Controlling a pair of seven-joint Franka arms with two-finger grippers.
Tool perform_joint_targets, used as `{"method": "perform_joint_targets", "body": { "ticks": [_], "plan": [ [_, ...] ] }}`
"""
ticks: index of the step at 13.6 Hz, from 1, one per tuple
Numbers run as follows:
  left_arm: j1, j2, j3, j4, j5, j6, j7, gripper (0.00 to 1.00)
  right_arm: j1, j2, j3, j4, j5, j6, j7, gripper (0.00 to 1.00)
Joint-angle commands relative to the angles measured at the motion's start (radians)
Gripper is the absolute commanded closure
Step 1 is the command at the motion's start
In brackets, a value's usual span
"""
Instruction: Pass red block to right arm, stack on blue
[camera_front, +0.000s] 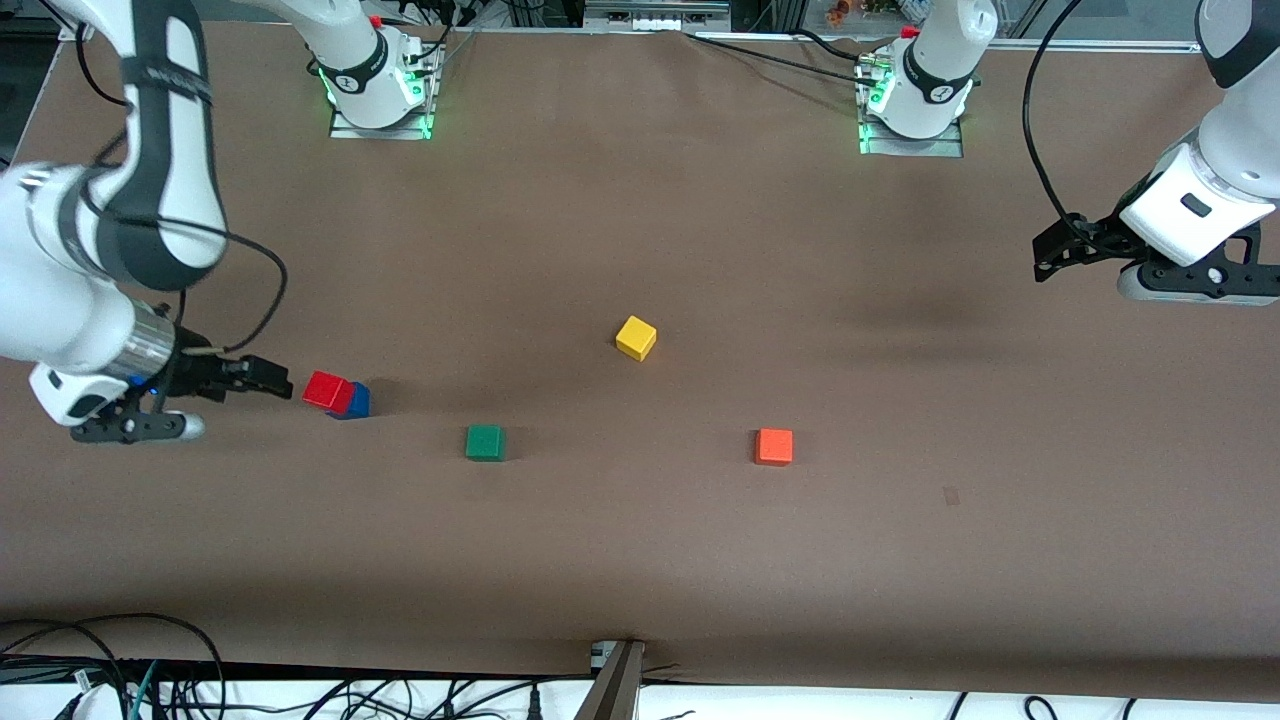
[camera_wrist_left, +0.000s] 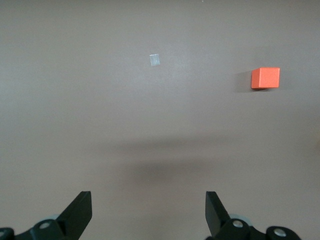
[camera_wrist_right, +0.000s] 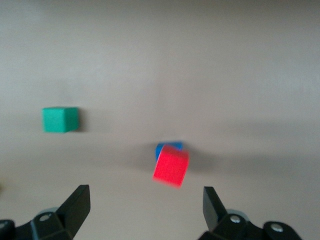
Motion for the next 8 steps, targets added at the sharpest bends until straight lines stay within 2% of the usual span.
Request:
{"method": "perform_joint_targets", "body": {
  "ticks": [1, 3, 6, 8],
  "plan": [
    [0.001, 0.012, 0.002, 0.029, -0.005, -0.020, -0.010, 0.00, 0.000, -0.145, 0.001, -0.025, -0.068, -0.111, 0.098, 0.00],
    [0.001, 0.012, 0.002, 0.029, -0.005, -0.020, -0.011, 0.00, 0.005, -0.227, 0.009, -0.025, -0.163, -0.189, 0.141, 0.00],
    [0.001, 0.012, 0.000, 0.029, -0.005, -0.020, -0.011, 0.00, 0.014, -0.302, 0.024, -0.030, -0.234, -0.280, 0.190, 0.00],
    [0.001, 0.012, 0.000, 0.029, -0.005, -0.020, -0.014, 0.00, -0.027, -0.334, 0.108, -0.030, -0.285, -0.317, 0.228, 0.00]
  ]
}}
